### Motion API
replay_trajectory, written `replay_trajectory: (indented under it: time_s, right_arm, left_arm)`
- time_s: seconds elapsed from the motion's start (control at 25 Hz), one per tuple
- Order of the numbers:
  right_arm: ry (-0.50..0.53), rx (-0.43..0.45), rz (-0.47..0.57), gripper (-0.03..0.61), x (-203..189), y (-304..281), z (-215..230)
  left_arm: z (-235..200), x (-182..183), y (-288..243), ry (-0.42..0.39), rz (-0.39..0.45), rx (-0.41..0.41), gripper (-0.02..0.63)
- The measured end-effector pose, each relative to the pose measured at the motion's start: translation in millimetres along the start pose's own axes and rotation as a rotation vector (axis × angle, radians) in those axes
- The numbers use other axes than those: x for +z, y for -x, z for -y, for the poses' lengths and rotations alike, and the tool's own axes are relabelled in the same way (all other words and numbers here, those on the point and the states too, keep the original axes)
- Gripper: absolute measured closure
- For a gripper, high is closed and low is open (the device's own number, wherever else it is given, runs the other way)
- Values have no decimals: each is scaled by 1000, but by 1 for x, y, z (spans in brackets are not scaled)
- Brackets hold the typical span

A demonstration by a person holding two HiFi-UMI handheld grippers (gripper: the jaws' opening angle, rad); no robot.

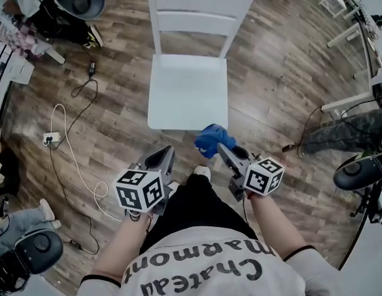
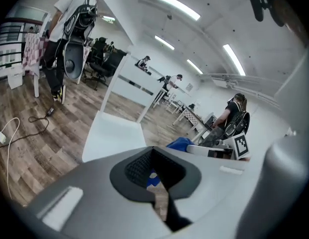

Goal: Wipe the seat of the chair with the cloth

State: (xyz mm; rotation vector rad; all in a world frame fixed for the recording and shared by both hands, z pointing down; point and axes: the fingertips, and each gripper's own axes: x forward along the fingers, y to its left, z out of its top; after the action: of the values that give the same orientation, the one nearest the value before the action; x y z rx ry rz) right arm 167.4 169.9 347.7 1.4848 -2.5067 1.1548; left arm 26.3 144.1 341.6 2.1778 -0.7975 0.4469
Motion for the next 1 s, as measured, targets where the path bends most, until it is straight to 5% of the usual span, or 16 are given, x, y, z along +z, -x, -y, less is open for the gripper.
replay_trajectory:
  time_s: [0.16,0.52,0.84,1.0]
  right_arm:
    - [146,40,103,525,70,11,-74]
    - [447,63,338,525,236,28,-200]
    - [560,118,433,523,296,62,-262]
    - [575,136,459,523,310,75,-281]
  left_arm:
    - [31,57,48,-17,145,-14,606]
    - [104,205,138,-208,469,-68,606]
    - [150,273,202,-317,666,-64,606]
    - [177,279,214,-351,658,-123,604]
